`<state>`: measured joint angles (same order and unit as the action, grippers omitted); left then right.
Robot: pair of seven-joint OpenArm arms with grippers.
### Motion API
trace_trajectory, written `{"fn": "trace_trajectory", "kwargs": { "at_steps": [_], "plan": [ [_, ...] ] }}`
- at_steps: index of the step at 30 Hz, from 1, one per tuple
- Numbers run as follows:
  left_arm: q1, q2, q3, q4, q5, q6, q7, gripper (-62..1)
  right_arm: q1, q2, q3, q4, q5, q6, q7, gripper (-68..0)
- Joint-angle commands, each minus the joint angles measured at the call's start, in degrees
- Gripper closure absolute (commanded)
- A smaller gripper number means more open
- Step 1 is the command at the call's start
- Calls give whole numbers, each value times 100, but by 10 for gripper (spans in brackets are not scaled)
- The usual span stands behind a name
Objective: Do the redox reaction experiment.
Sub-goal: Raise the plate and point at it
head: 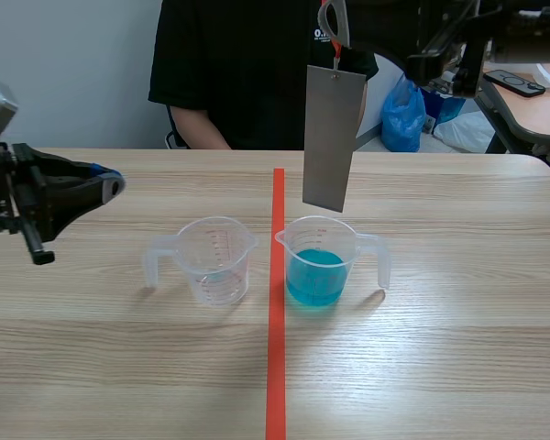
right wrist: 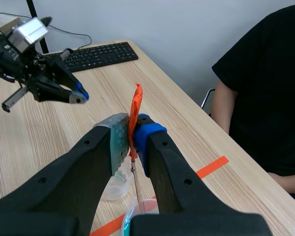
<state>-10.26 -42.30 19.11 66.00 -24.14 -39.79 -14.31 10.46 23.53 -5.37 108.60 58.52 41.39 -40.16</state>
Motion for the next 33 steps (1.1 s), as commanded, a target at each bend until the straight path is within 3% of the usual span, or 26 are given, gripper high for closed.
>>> {"fn": "trace_trajectory", "kwargs": {
  "at_steps": [1, 13, 33],
  "plan": [
    [-153, 111, -17, 72, -79, -9, 13, -30, 94, 74, 28, 33, 72, 2, 105, -15],
    [-562, 1075, 374, 72, -142, -9, 686, -32, 94, 76, 28, 33, 96, 2, 105, -15],
    [-909, 2059, 605, 72, -184, -9, 1180, -32, 94, 76, 28, 33, 114, 2, 103, -15]
  ]
}}
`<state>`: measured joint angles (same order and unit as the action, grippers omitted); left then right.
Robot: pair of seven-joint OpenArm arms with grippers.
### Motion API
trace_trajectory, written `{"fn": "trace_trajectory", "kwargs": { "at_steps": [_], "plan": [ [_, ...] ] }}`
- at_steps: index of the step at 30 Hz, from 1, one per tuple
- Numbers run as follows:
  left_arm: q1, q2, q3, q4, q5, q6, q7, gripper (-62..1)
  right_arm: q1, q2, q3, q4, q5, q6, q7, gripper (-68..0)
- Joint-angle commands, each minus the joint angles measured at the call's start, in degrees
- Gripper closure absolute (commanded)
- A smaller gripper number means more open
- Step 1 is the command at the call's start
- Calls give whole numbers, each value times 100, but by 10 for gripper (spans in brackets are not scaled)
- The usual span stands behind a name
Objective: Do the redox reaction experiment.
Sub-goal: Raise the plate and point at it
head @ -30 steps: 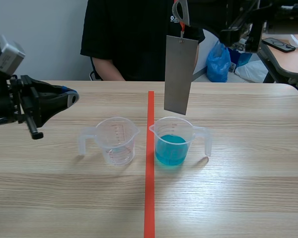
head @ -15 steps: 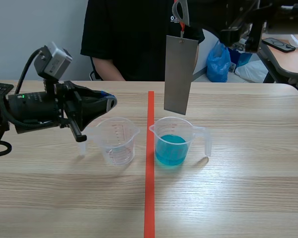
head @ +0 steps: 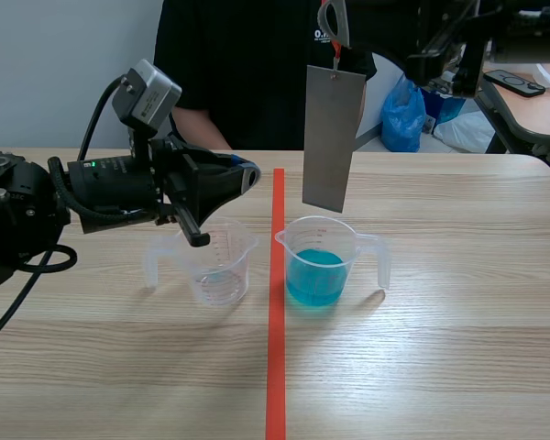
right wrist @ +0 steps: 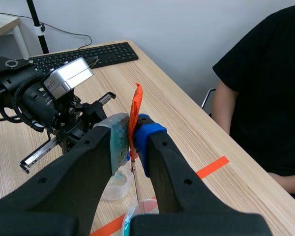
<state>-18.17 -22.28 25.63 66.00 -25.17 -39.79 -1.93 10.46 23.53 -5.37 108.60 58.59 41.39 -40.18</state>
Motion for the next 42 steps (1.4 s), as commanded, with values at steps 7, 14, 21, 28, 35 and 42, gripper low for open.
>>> {"fn": "trace_trajectory", "kwargs": {
  "at_steps": [7, 14, 21, 28, 35, 42],
  "plan": [
    [-203, 236, -46, 70, -79, -9, 61, -32, 94, 76, 28, 33, 107, 2, 105, -15],
    [-203, 389, -46, 70, -79, -9, 160, -32, 94, 76, 28, 33, 107, 2, 103, -15],
    [-201, 479, -46, 70, -74, -9, 192, -32, 94, 76, 28, 33, 107, 2, 103, -15],
    [-201, 479, -46, 70, -50, -9, 199, -32, 94, 76, 28, 33, 236, 2, 103, -15],
    [-199, 479, -46, 70, 83, -9, 197, -32, 94, 76, 31, 33, 238, 2, 92, -15],
    [-199, 476, -46, 70, 83, -9, 199, -32, 94, 76, 33, 33, 238, 2, 63, -15]
  ]
}}
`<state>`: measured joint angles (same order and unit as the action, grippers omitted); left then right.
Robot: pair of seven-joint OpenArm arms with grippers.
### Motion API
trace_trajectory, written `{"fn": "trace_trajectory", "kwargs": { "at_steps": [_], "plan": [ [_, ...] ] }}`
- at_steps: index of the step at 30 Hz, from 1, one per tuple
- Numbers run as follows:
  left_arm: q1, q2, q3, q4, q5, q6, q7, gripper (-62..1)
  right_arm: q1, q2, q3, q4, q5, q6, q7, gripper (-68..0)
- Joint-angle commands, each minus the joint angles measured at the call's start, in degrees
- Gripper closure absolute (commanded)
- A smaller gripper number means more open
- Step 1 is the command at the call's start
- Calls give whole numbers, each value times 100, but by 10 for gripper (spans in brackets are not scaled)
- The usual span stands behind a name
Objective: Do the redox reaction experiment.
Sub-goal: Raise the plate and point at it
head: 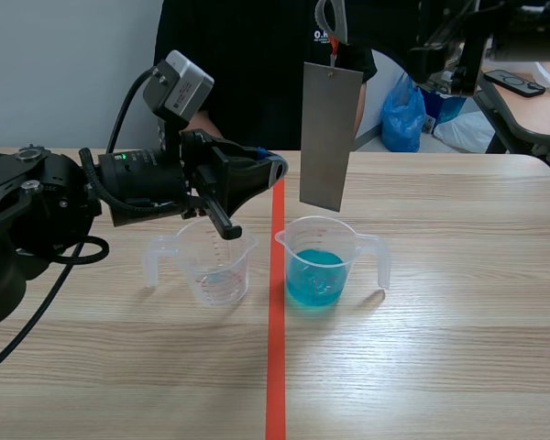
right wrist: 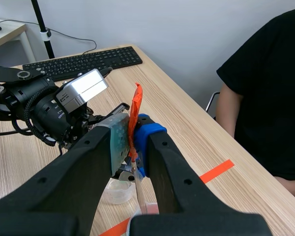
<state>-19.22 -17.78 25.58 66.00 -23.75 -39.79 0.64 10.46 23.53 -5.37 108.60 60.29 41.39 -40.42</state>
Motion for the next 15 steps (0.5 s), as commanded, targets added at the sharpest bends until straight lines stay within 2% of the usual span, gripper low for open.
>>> {"fn": "trace_trajectory", "kwargs": {
  "at_steps": [1, 15],
  "plan": [
    [-94, 26, -42, 70, -59, -9, -61, -32, 94, 76, 33, 33, 68, 2, 85, -15],
    [-94, 26, -42, 70, -46, -9, -63, -32, 94, 76, 92, 33, 63, 2, 66, -15]
  ]
}}
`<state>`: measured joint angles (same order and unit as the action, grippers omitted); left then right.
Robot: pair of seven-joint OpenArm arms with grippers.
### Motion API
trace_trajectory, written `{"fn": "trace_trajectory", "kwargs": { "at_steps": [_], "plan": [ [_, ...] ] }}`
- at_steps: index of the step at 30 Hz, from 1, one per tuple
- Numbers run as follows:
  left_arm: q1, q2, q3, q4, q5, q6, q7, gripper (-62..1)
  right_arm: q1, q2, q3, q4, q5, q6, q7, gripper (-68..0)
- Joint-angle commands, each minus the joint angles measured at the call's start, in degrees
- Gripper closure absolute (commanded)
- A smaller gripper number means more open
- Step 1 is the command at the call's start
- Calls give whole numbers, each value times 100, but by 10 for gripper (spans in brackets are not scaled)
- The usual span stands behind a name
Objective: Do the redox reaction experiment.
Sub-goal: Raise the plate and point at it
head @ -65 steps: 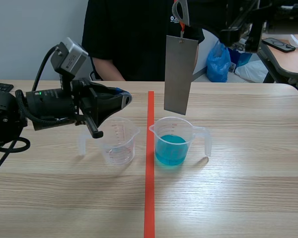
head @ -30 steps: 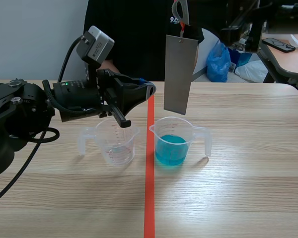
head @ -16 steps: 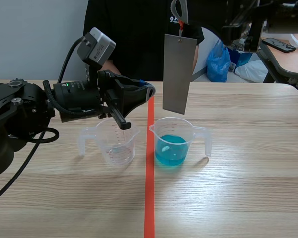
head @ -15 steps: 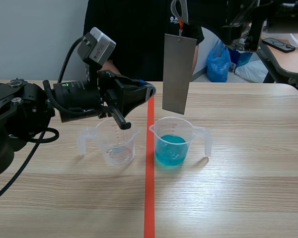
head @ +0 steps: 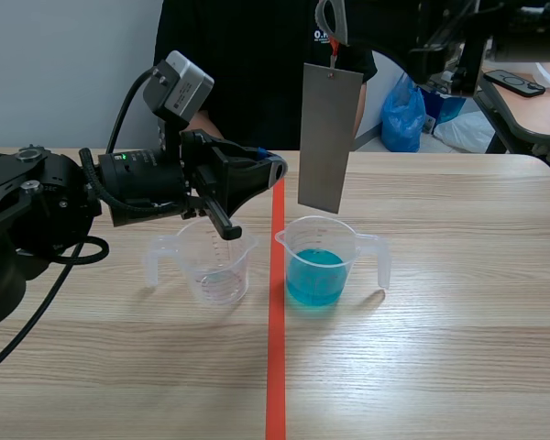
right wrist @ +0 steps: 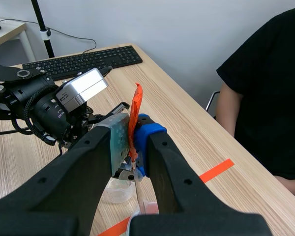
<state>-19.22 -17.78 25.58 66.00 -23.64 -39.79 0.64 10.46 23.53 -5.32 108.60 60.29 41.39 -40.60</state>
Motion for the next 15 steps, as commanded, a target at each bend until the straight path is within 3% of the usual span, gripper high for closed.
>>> {"fn": "trace_trajectory", "kwargs": {
  "at_steps": [1, 8, 15],
  "plan": [
    [-94, 26, -42, 70, -57, -9, -66, -32, 94, 76, 98, 33, 63, 2, 83, -15],
    [-94, -240, -42, 70, -57, -9, -122, -32, 94, 76, 164, 33, 61, 2, 83, -15],
    [-7, -892, -59, 70, -61, -9, -413, -32, 94, 76, 162, 33, 61, 2, 81, -15]
  ]
}}
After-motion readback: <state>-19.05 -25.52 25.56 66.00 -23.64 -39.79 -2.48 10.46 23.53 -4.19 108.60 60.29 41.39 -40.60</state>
